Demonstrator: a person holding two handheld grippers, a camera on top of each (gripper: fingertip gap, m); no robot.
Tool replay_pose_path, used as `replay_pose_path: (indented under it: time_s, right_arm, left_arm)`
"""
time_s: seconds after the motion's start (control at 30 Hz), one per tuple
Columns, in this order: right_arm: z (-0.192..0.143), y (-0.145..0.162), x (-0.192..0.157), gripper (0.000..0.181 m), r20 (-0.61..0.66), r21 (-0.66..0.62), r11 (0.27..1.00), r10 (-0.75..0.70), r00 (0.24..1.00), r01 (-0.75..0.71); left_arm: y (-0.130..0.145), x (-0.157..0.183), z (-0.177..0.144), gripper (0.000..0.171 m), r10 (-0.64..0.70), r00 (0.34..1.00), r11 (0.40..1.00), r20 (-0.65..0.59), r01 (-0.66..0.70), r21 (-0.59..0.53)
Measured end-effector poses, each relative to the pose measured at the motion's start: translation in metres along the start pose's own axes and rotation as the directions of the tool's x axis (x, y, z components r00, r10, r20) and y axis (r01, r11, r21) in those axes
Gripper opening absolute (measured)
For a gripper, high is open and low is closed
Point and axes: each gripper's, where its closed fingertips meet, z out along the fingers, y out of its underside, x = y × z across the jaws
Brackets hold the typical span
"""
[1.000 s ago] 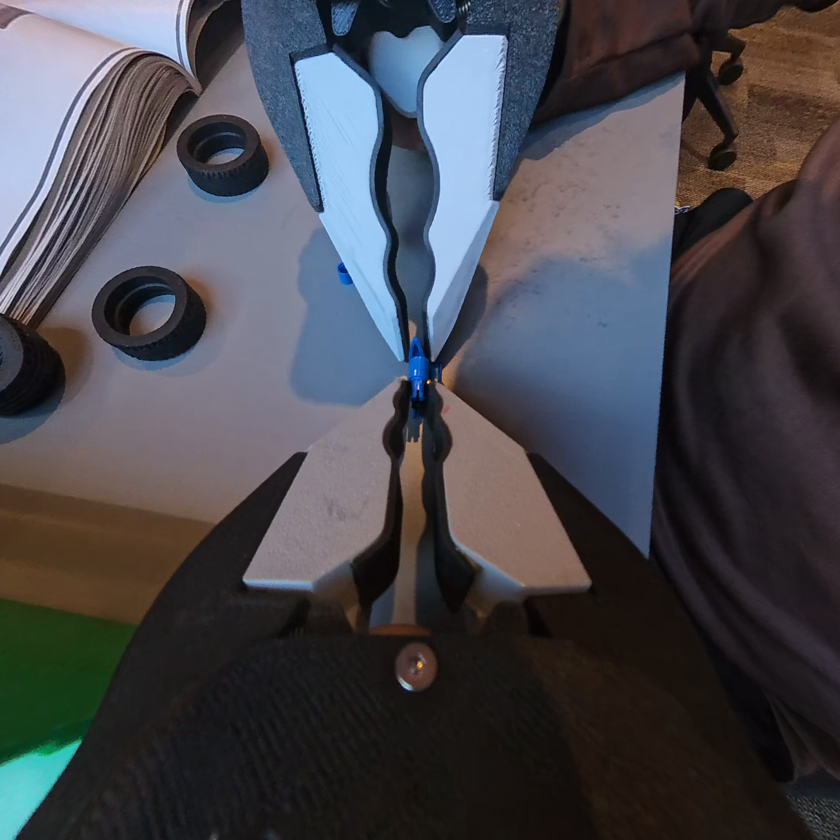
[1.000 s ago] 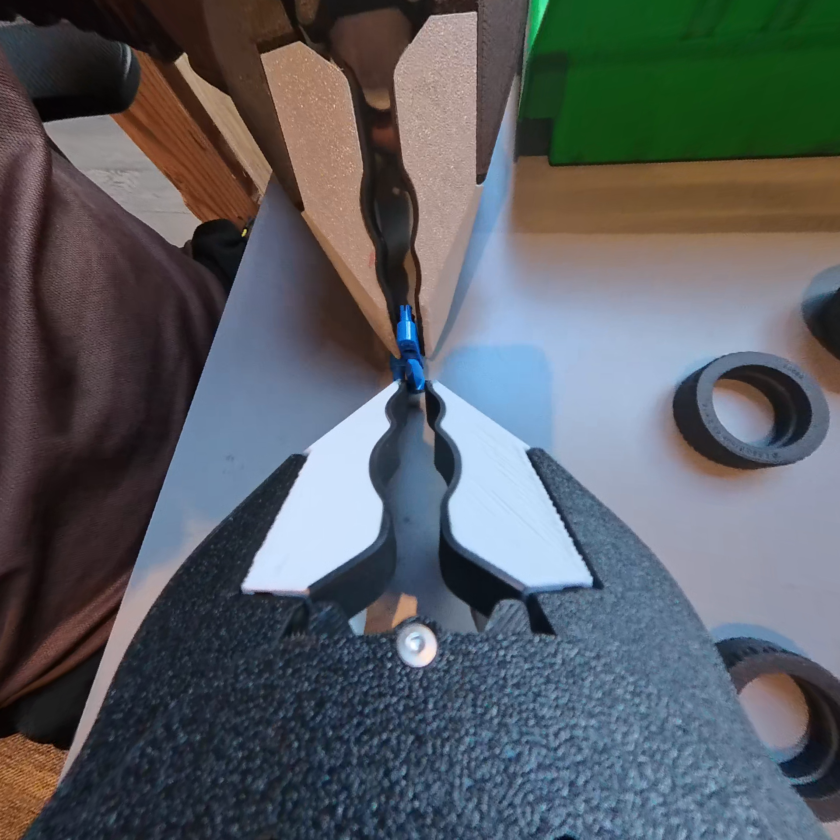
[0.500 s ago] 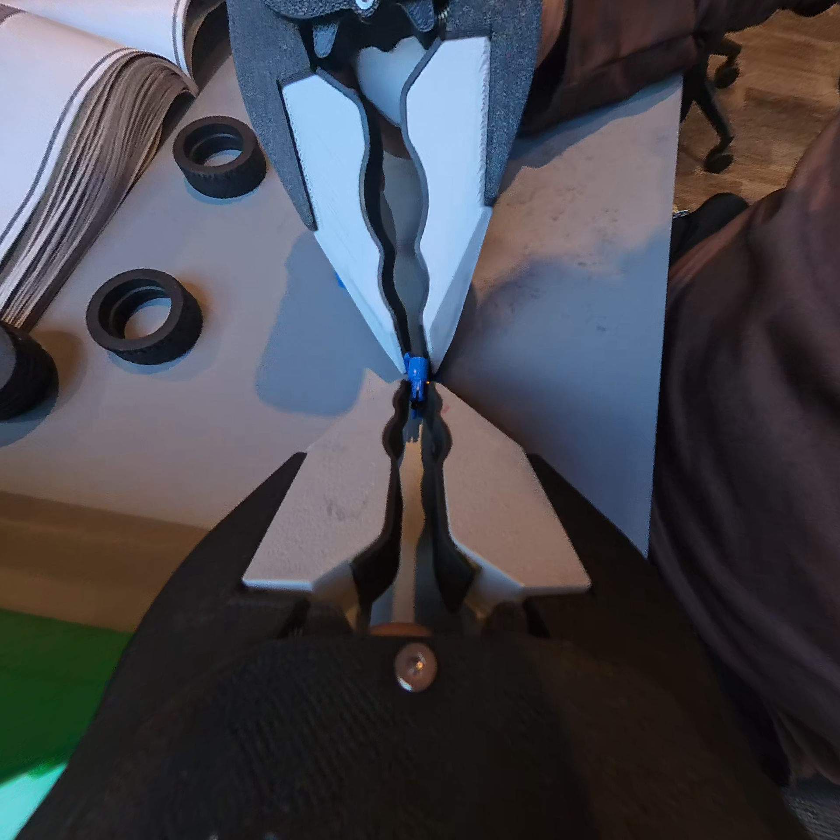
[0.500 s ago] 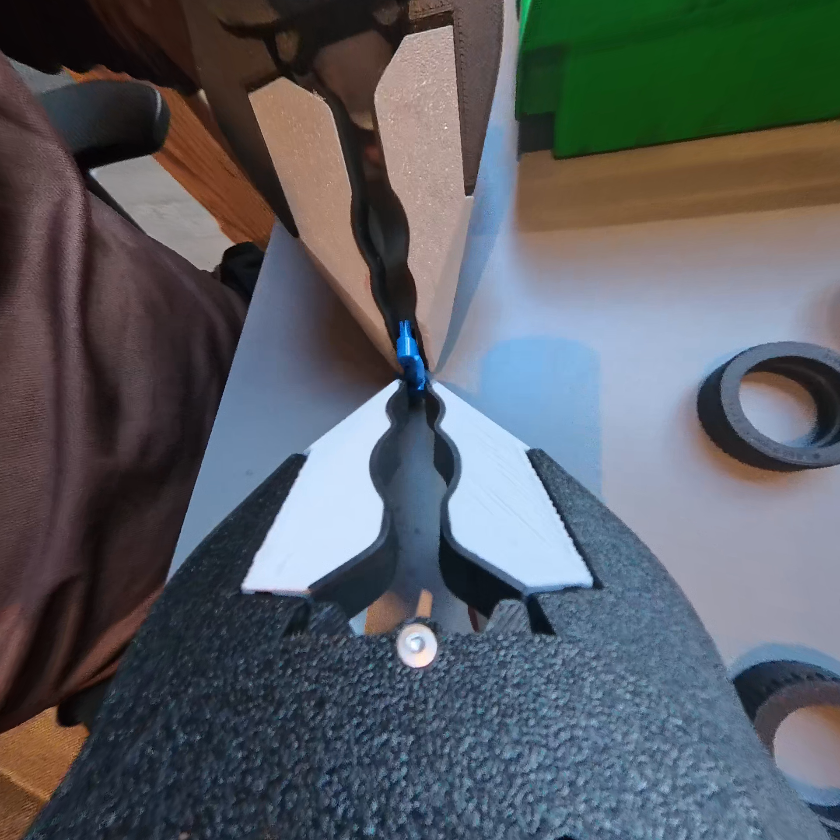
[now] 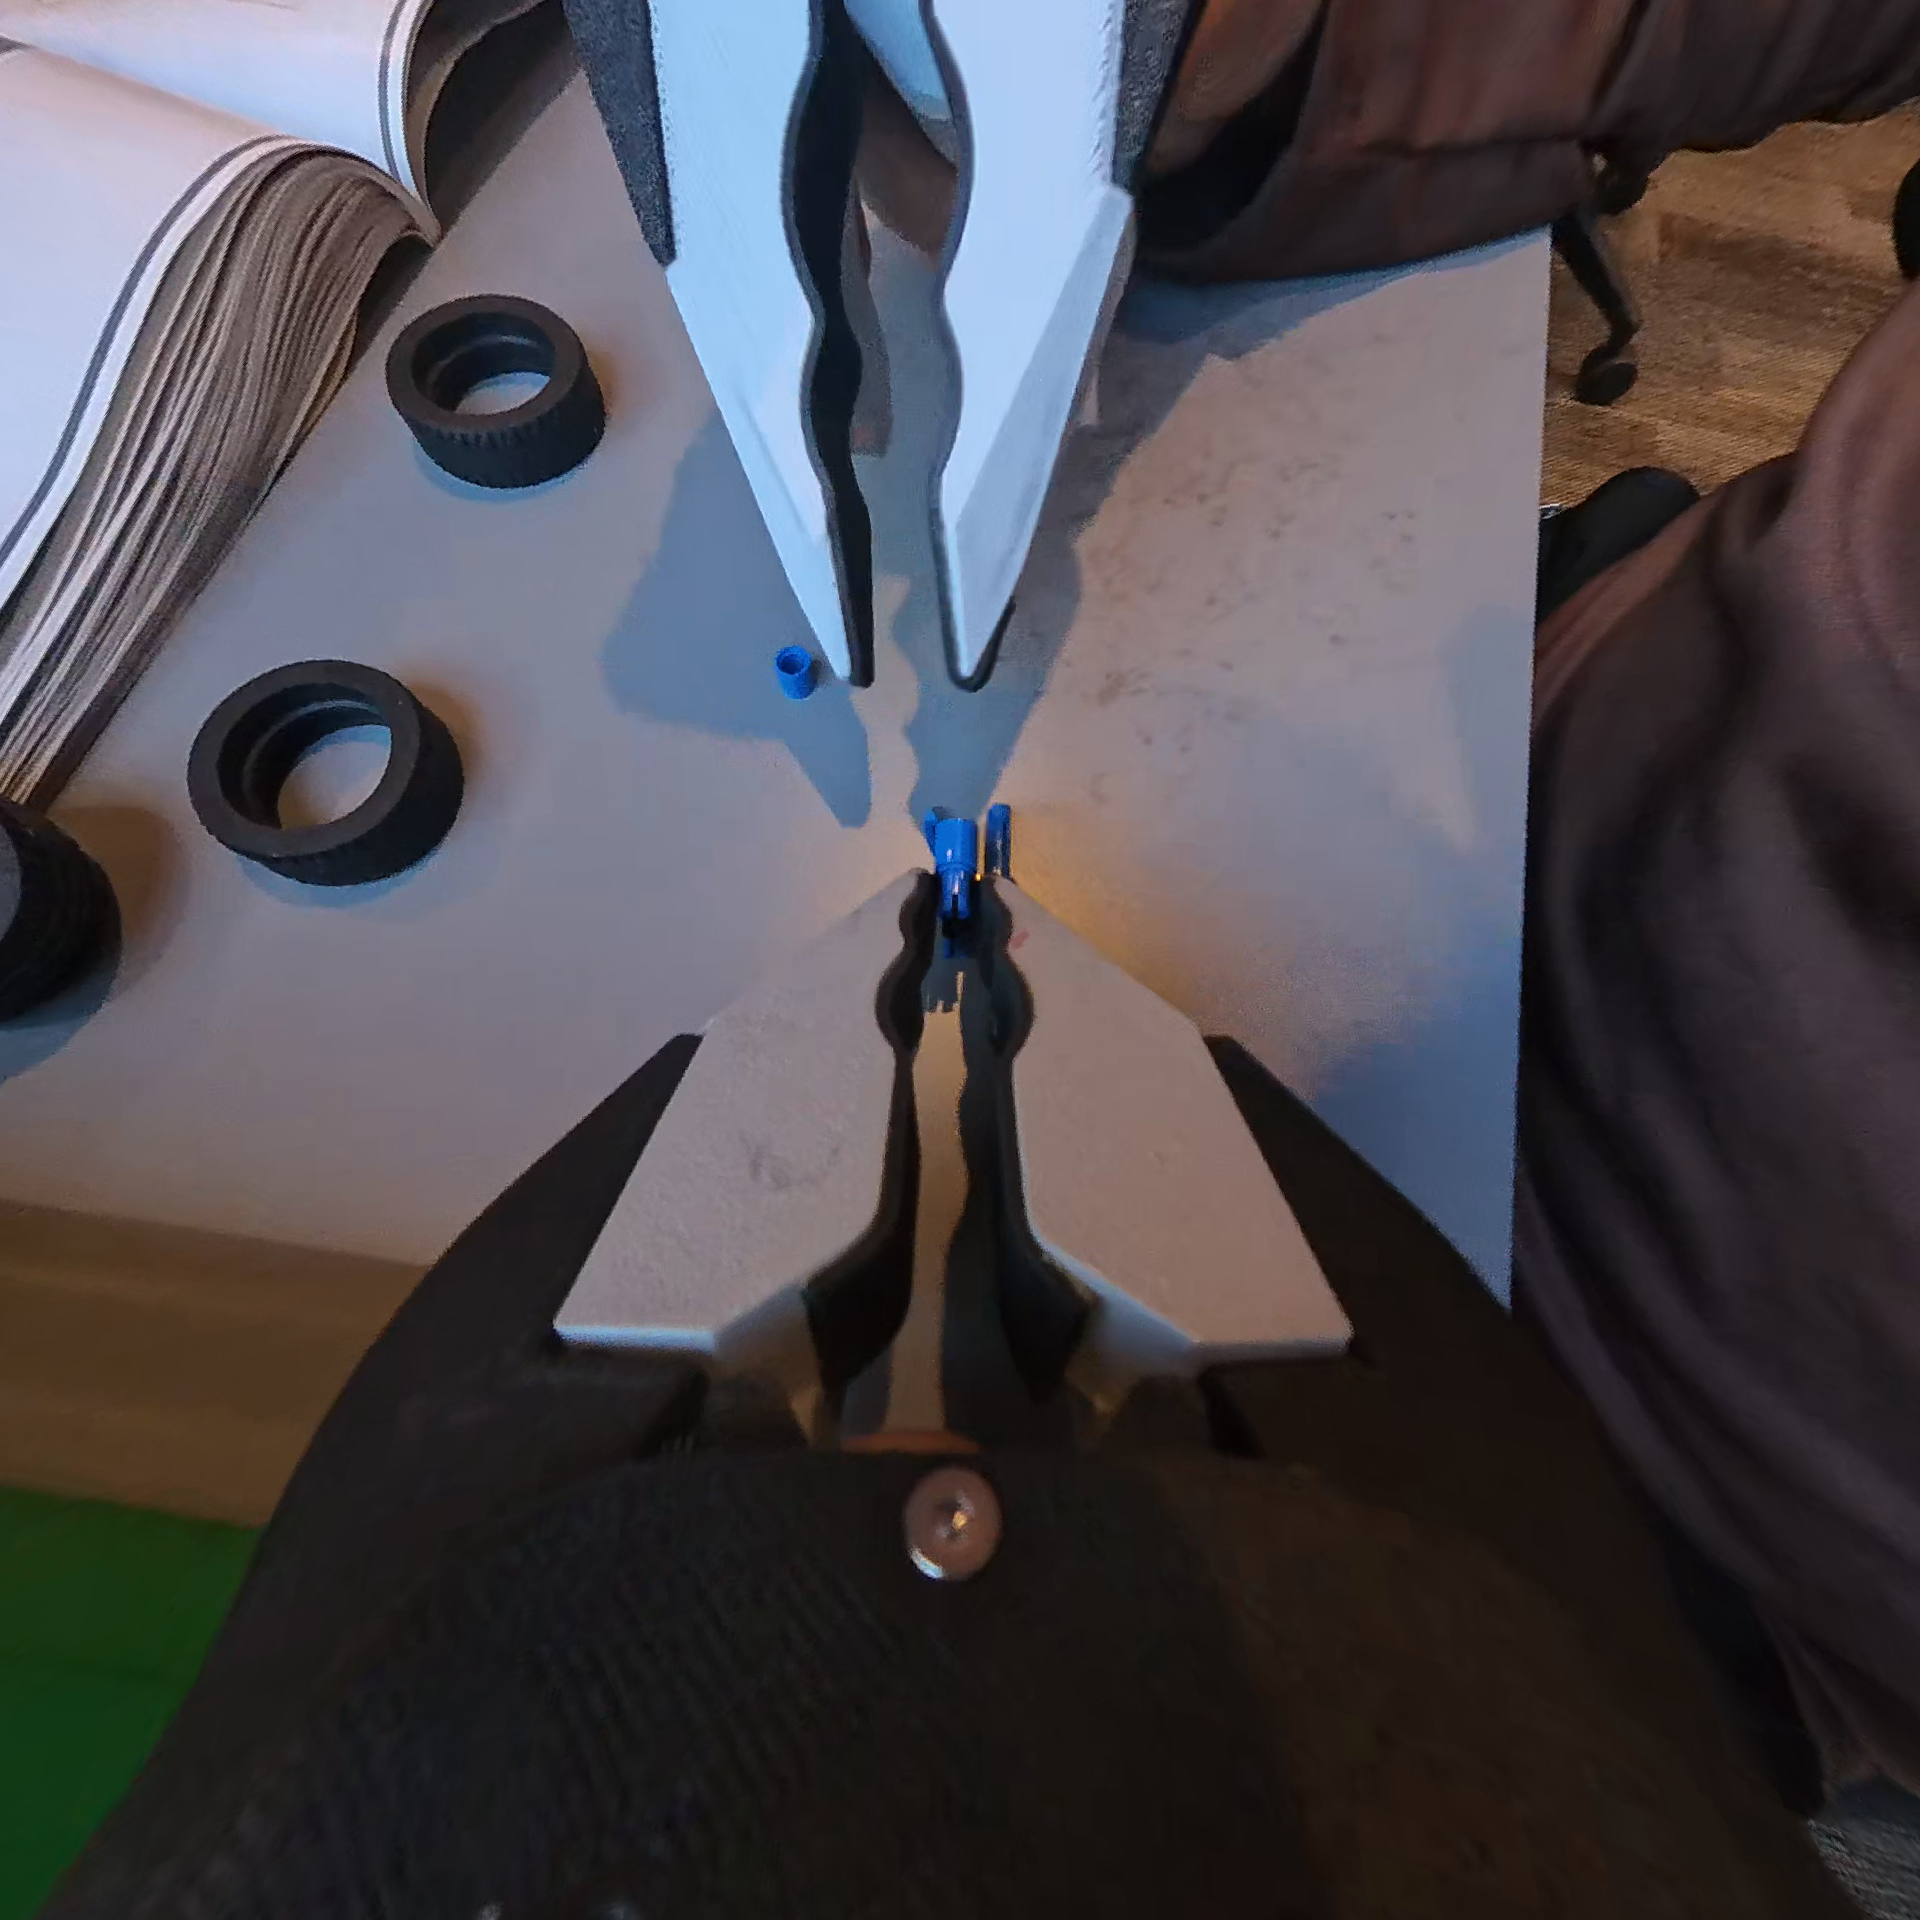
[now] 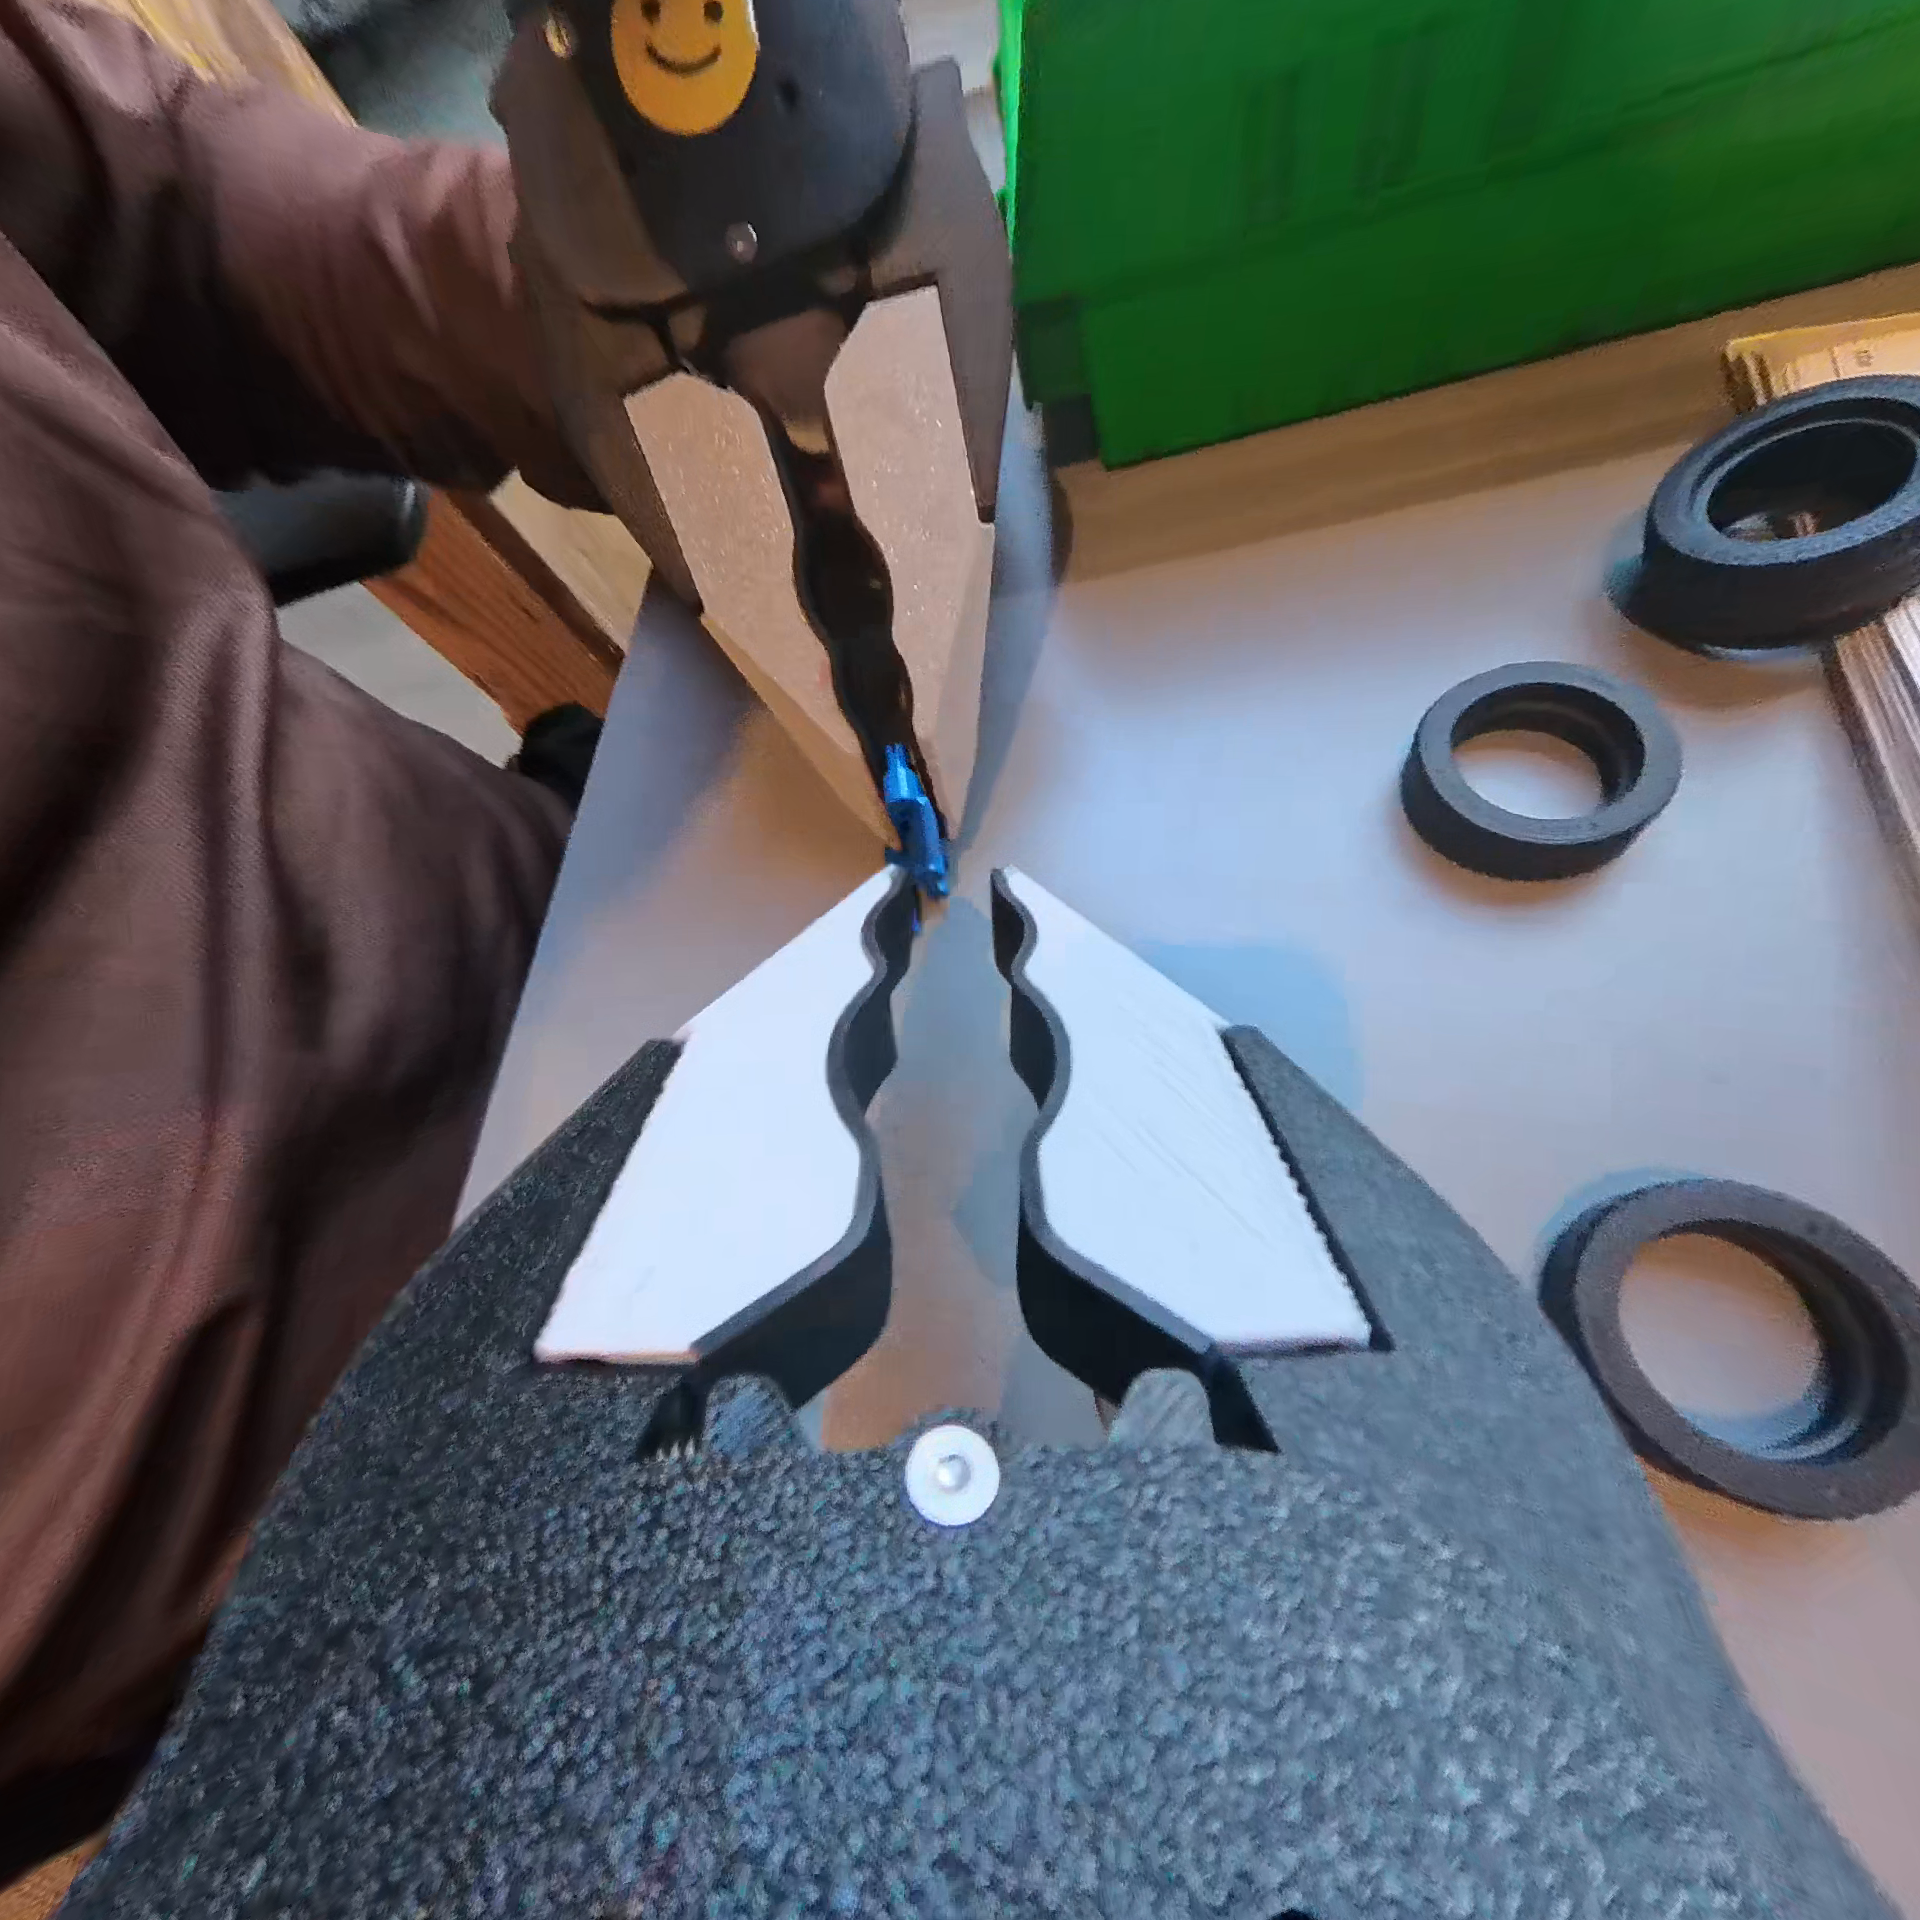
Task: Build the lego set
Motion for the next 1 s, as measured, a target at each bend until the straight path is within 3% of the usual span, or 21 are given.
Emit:
replay_pose_path:
  time_s: [0.3, 0.7, 1.0]
  right_arm:
    - [0.017, -0.003, -0.011, 0.015, 0.017, -0.036, 0.998, -0.049, 0.999, 0.049]
    - [0.017, -0.006, 0.005, 0.000, -0.125, -0.039, 0.990, -0.137, 0.983, 0.133]
    - [-0.003, -0.012, 0.012, 0.007, -0.095, 0.050, 0.997, -0.061, 0.994, 0.066]
  left_arm:
    - [-0.001, -0.002, 0.002, 0.004, -0.020, 1.000, 1.000, -0.010, 0.020, 0.000]
    - [-0.004, -0.010, 0.004, 0.004, -0.064, 0.998, 0.998, -0.009, 0.064, 0.003]
    - [-0.005, -0.011, 0.005, 0.004, -0.041, 0.999, 0.999, 0.008, 0.041, 0.003]
